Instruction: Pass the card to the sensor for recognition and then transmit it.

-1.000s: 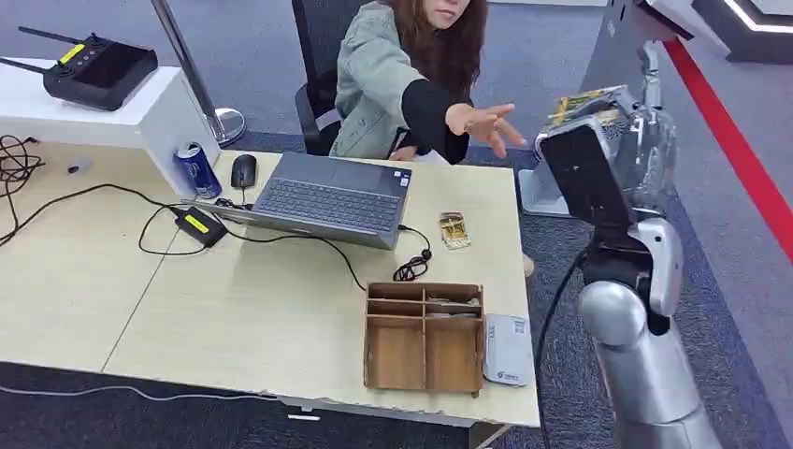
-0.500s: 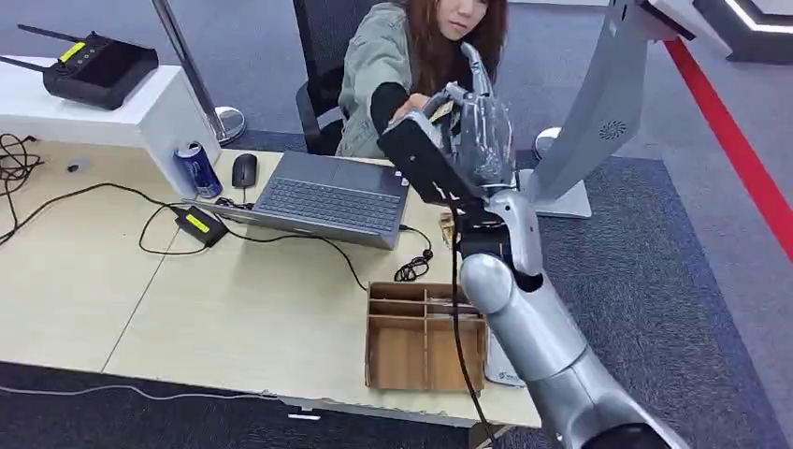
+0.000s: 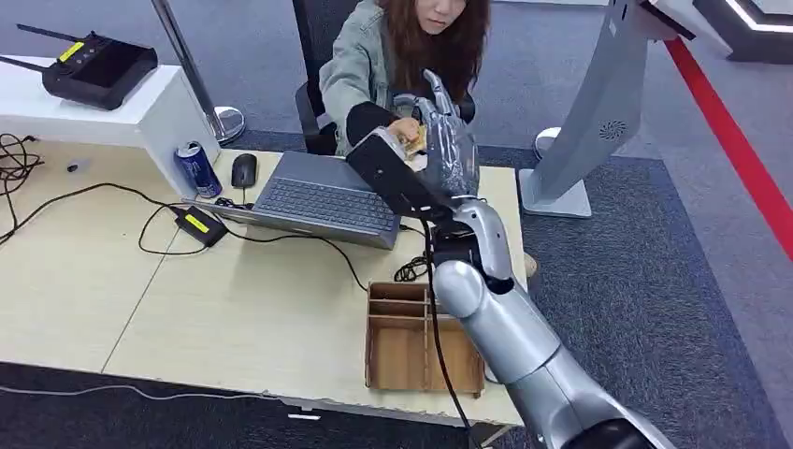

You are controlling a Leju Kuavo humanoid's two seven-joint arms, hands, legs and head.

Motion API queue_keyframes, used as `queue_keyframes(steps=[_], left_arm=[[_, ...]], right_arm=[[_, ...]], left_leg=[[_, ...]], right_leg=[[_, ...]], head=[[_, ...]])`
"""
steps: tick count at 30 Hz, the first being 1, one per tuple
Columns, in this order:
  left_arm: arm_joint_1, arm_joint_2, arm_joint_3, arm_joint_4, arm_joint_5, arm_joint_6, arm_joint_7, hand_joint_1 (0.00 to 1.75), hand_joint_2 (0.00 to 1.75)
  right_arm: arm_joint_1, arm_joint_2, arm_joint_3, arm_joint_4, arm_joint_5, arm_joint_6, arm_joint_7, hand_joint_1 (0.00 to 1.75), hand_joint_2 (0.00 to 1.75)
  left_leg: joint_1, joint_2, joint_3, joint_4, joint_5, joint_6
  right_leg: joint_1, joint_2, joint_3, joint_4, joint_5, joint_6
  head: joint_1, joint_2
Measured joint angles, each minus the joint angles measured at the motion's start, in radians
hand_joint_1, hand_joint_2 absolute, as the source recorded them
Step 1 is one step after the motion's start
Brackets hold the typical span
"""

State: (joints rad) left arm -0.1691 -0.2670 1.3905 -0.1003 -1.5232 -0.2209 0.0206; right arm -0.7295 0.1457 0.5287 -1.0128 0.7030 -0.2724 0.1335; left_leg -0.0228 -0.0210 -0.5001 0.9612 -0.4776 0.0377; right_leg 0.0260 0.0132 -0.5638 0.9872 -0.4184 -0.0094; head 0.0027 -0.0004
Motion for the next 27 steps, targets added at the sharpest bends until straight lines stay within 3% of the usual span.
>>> queue_keyframes(steps=[5,14,20,22,24,27], left_arm=[[0.001,0.0,0.0,0.0,0.002,0.002,-0.003,0.0,0.0],[0.009,0.0,0.005,0.0,0.011,-0.002,-0.021,0.0,0.0],[0.008,0.001,0.01,0.0,0.011,-0.013,-0.03,0.0,0.0],[0.009,0.002,0.01,0.0,0.011,-0.013,-0.033,0.0,0.0],[0.008,0.002,0.011,0.0,0.011,-0.013,-0.035,0.0,0.0],[0.006,0.002,0.013,0.0,0.01,-0.015,-0.036,0.0,0.0]], right_arm=[[0.025,-0.022,0.0,-0.062,-0.018,0.011,0.02,0.0,1.75],[0.174,-0.164,-0.027,-0.368,-0.039,0.088,0.052,0.0,1.75],[0.309,-0.227,-0.027,-0.509,0.124,0.142,0.052,0.0,1.75],[0.354,-0.238,-0.024,-0.531,0.178,0.143,0.048,0.09,1.75],[0.389,-0.243,-0.02,-0.539,0.198,0.143,0.039,0.16,1.75],[0.435,-0.248,-0.01,-0.539,0.205,0.14,0.023,0.12,1.75]], left_leg=[[0.0,0.0,0.001,0.0,0.0,0.0],[-0.001,0.001,0.001,0.0,-0.001,0.001],[-0.001,0.001,0.001,0.0,-0.001,0.001],[0.0,0.001,0.0,0.0,-0.001,0.001],[0.0,0.001,0.001,0.0,-0.001,0.001],[0.0,0.001,0.0,0.0,-0.001,0.0]], right_leg=[[0.0,0.0,0.0,0.0,0.0,0.0],[0.0,0.001,0.0,-0.001,0.0,0.0],[0.0,0.001,0.001,-0.002,0.0,0.0],[0.0,0.001,0.0,-0.002,0.0,0.0],[0.0,0.001,0.001,-0.002,0.0,0.0],[0.0,0.001,0.001,-0.001,0.0,0.0]], head=[[0.0,0.0],[0.001,0.0],[0.0,0.0],[0.0,0.0],[0.0,0.0],[0.0,0.0]])
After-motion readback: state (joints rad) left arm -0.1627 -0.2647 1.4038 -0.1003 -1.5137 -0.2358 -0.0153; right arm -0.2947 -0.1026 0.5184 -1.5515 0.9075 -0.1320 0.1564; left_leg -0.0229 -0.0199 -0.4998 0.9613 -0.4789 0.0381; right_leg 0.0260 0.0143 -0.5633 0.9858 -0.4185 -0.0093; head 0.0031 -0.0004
